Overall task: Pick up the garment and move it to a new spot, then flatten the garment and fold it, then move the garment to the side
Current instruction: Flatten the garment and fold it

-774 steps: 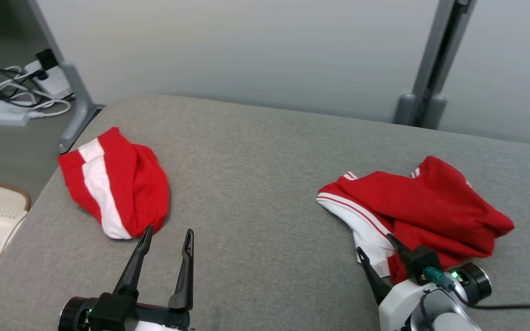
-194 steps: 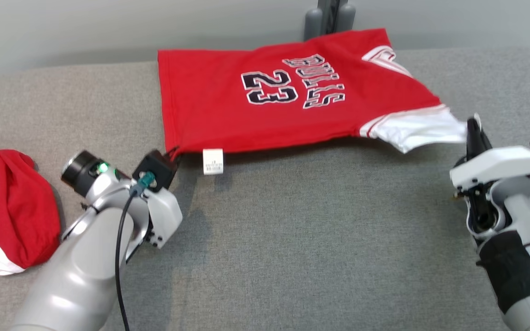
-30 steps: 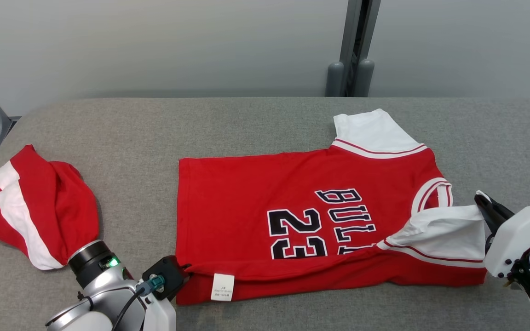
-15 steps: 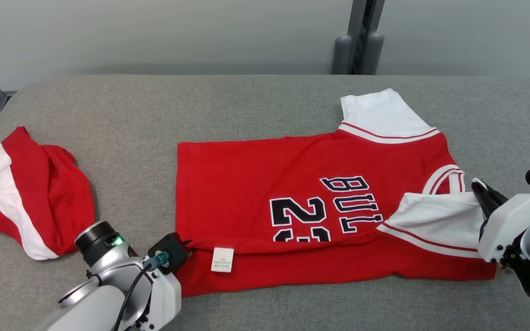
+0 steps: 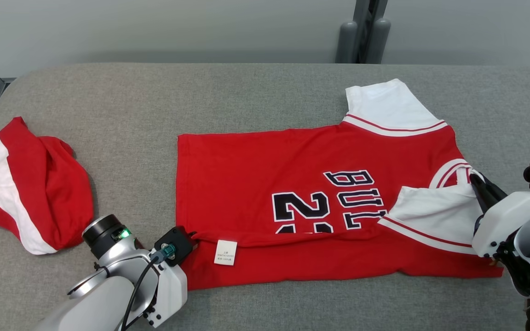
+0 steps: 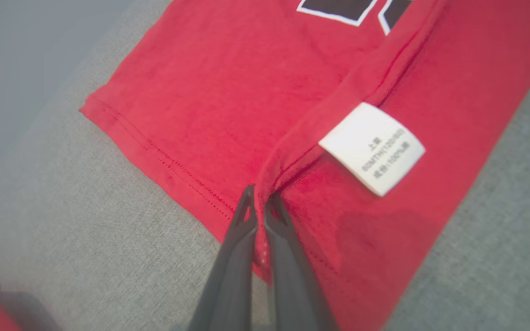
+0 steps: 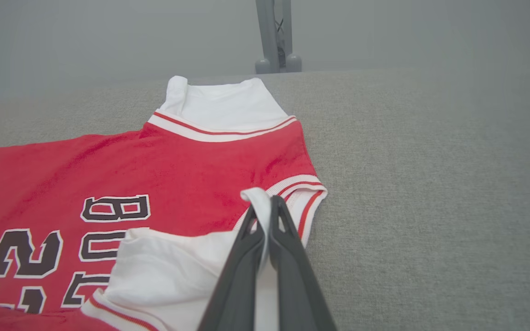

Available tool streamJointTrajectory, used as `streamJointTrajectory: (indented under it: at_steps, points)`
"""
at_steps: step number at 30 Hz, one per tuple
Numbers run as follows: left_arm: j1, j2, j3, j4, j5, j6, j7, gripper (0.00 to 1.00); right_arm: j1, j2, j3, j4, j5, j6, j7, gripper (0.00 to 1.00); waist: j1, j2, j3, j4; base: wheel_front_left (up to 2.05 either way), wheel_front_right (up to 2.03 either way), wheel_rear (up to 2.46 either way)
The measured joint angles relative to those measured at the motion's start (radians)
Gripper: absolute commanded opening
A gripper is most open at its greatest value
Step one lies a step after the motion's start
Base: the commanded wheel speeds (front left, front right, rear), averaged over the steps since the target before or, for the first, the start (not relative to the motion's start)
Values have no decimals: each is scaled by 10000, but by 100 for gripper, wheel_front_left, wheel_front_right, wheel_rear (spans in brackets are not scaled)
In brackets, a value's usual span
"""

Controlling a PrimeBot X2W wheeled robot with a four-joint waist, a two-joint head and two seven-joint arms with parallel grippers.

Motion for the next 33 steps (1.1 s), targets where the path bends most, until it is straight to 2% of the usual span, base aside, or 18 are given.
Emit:
streamJointTrajectory:
  at_steps: [9,10,11,13,14,15,26,29,33]
  points:
    - [-318,-311,27,531,63,316,-495,0,-25,-15,288,295,257,0,-652,0,0,0,152,77,0,0,0]
    - [-331,-330,69,589,63,420,-577,23,-34,-6,259,330,257,0,-752,0,1,0,159,81,0,0,0]
    - [-331,-355,86,648,63,487,-621,40,-58,-2,244,362,249,0,-859,35,0,0,159,83,0,0,0]
    - [-332,-401,69,763,63,506,-662,48,-123,19,174,460,219,0,-1034,100,0,0,152,84,0,0,0]
    - [-335,-420,73,823,61,545,-688,77,-167,36,130,550,209,0,-1058,100,0,0,145,85,0,0,0]
    - [-337,-454,52,936,-38,489,-487,100,-211,82,67,642,236,0,-1085,100,0,0,133,84,0,0,0]
    - [-315,-458,31,1108,-188,545,-798,100,-217,174,-2,755,224,0,-1689,100,0,0,-314,62,0,0,0]
    - [-234,-439,343,894,-441,863,-1101,100,-110,288,-59,585,192,0,-2067,100,0,0,-533,36,0,0,0]
    - [151,-522,1141,380,-1051,1609,-1801,100,327,366,-104,251,-79,0,-2706,100,1,0,-846,-3,0,0,0]
